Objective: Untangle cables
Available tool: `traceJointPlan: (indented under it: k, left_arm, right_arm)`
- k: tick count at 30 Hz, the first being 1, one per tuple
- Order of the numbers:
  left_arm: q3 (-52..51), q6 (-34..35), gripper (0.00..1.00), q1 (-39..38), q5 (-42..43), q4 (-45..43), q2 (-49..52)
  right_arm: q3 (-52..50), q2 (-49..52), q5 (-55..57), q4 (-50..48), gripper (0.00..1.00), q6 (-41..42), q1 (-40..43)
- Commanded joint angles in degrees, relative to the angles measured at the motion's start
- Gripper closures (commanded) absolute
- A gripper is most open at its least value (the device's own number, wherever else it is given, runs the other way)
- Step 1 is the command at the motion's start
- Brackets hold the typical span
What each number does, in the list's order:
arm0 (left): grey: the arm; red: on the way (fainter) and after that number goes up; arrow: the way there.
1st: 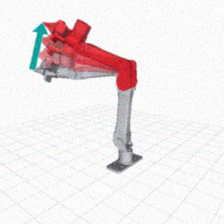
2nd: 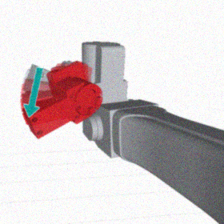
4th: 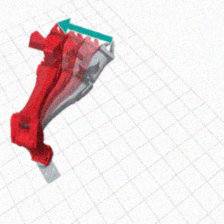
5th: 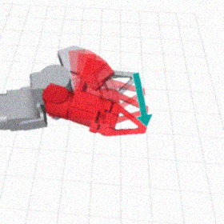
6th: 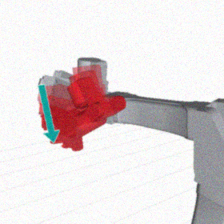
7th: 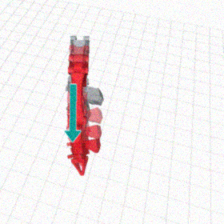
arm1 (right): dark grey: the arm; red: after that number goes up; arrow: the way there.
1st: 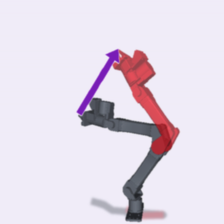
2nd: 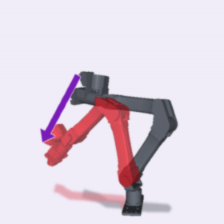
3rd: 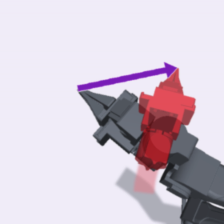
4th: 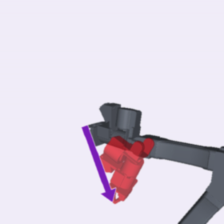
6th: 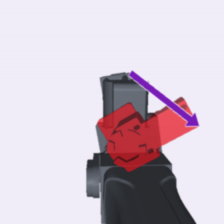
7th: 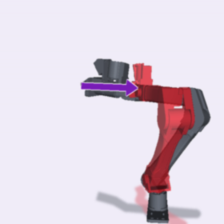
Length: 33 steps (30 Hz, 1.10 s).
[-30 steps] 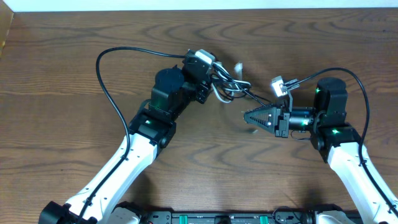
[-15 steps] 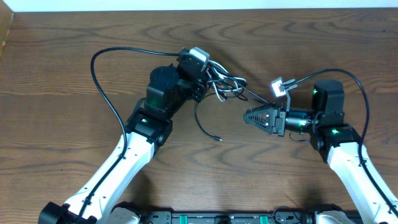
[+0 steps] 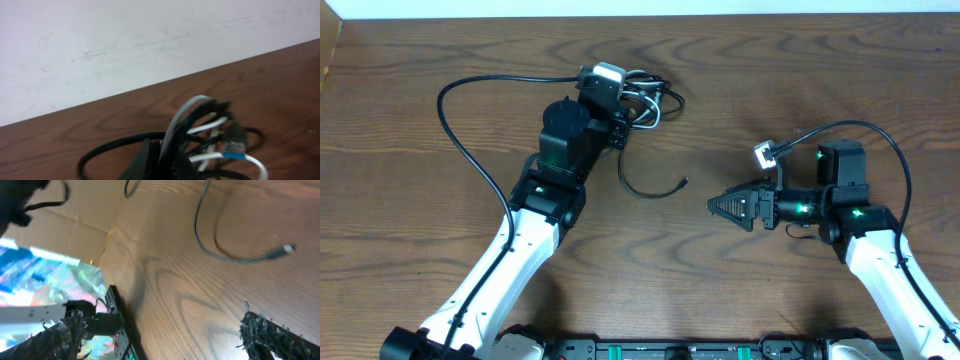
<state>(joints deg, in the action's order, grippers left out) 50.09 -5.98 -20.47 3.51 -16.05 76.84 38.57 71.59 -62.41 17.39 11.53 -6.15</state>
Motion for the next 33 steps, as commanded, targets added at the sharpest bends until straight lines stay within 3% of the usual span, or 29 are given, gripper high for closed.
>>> traceJointPlan:
  k: [1, 9, 13, 17, 24, 33]
  left_arm:
    - [1.14, 0.68, 0.92, -0.07, 2.58, 0.33, -0.44]
    - [1.14, 0.66, 0.92, -0.07, 20.15, 6.69, -0.44]
    - [1.14, 0.68, 0.92, -0.07, 32.54, 7.19, -0.57]
    - [1.14, 0.70, 0.92, -0.26, 41.55, 6.29, -1.01]
    - [1.14, 0.70, 0.92, -1.90, 48.04, 3.43, -1.03]
    - [1.14, 0.70, 0.93, -2.38, 48.26, 0.90, -1.03]
  right_arm:
    - [-0.07, -0.33, -4.20, -2.51, 0.05, -3.69, -0.33]
    - [-0.04, -0.33, 3.74, -22.56, 0.24, -3.19, -0.26]
    - [-0.04, -0.33, 20.06, -25.77, 0.22, -1.97, -0.28]
    - [-0.04, -0.33, 28.83, -25.35, 0.19, -1.97, -0.28]
    - [-0.07, -0.33, 30.42, -23.80, 0.17, -4.61, -0.33]
    - [-0.07, -0.33, 27.10, -21.44, 0.19, -6.12, -0.33]
